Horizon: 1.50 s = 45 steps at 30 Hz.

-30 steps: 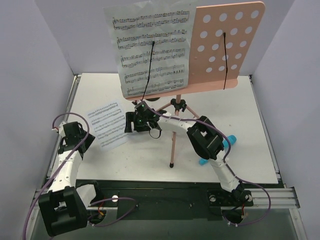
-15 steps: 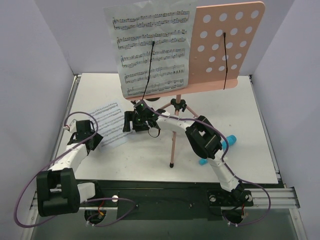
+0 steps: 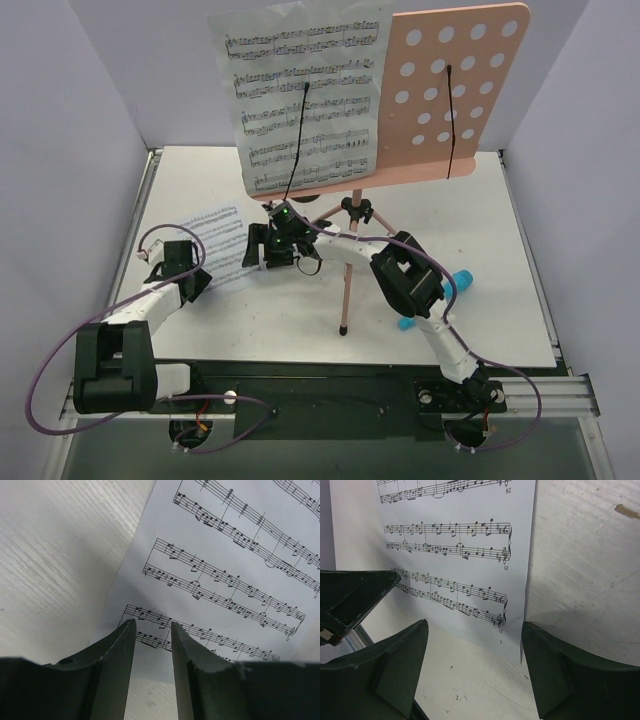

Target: Set up the instrument practice props

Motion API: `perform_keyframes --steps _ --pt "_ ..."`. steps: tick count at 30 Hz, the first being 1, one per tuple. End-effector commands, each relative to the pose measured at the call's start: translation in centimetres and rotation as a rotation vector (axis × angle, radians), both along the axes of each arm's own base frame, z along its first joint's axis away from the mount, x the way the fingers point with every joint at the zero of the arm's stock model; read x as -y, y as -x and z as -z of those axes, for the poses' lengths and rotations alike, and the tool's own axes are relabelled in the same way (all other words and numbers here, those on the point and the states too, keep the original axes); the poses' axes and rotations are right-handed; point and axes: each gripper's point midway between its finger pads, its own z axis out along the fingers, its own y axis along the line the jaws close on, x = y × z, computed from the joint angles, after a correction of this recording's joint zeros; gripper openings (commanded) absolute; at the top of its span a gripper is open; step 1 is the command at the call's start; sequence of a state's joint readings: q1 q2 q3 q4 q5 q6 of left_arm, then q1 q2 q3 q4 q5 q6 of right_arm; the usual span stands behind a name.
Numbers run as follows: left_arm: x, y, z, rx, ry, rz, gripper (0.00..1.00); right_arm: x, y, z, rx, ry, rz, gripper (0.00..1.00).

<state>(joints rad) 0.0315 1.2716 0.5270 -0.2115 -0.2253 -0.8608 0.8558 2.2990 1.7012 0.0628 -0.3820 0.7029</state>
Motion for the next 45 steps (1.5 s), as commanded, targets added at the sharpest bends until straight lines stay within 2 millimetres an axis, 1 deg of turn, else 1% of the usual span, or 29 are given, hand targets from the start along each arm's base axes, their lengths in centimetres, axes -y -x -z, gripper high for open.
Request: perform_keyframes --steps 1,4,5,10,13,14,15,16,17,18,26,28,29,30,32,38,45 --pt "0.2 -1.0 0.0 0.025 -0.01 0.003 0.45 0.2 0.7 0.5 -0.072 -0.027 0.02 0.71" --pt "0.2 -1.1 0.6 0.008 -0.014 -0.002 0.44 0.3 0.8 0.5 -0.076 -0.034 0.024 0.7" --pt "1.1 -1.1 0.8 0.003 -0.014 0.026 0.44 0.3 0.7 0.4 -0.077 -0.038 0.024 0.7" --pt "1.7 -1.1 1.4 -0.016 -0.011 0.042 0.44 0.4 0.9 0.4 -0.085 -0.048 0.022 0.7" --pt "1.7 -1.0 1.3 -0.013 -0.012 0.042 0.44 -0.1 0.7 0.0 -0.092 -0.096 0.026 0.7" --pt "1.7 -1.0 1.2 -0.01 -0.014 0.041 0.44 0.0 0.7 0.2 -0.113 -0.105 0.043 0.7" --pt "1.7 -0.9 1.1 -0.007 -0.016 0.042 0.44 -0.5 0.5 -0.3 -0.104 -0.141 0.042 0.7" --pt "1.7 -0.9 1.0 -0.007 -0.016 0.042 0.44 -0.3 0.5 -0.1 -0.129 -0.155 0.064 0.7" --pt "1.7 -0.9 0.9 -0.004 -0.014 0.043 0.44 -0.8 0.1 -0.7 -0.115 -0.196 0.065 0.7" --pt "1.8 -0.8 0.9 -0.002 -0.013 0.045 0.44 -0.7 0.0 -0.5 -0.137 -0.209 0.086 0.7" --pt "2.0 -0.2 0.9 -0.004 -0.009 0.053 0.44 -2.5 -1.6 -3.2 -0.119 -0.392 0.113 0.7" --pt "2.0 -0.1 1.0 -0.005 -0.007 0.053 0.44 -2.7 -2.0 -4.0 -0.106 -0.434 0.118 0.7" --pt "2.1 -0.1 1.1 -0.005 -0.006 0.054 0.44 -2.6 -2.1 -4.1 -0.111 -0.446 0.126 0.7" --pt "2.1 -0.1 1.1 -0.005 -0.005 0.053 0.44 -2.7 -2.5 -4.8 -0.097 -0.475 0.129 0.7" --pt "2.1 -0.1 1.1 -0.005 -0.005 0.055 0.44 -2.8 -2.8 -5.4 -0.098 -0.509 0.14 0.7" --pt "2.2 -0.2 1.2 -0.005 -0.002 0.057 0.44 -3.4 -3.2 -6.8 -0.101 -0.569 0.123 0.7" --pt "2.3 -0.3 1.4 -0.011 0.003 0.059 0.44 -4.0 -2.9 -8.2 -0.099 -0.648 0.089 0.69"
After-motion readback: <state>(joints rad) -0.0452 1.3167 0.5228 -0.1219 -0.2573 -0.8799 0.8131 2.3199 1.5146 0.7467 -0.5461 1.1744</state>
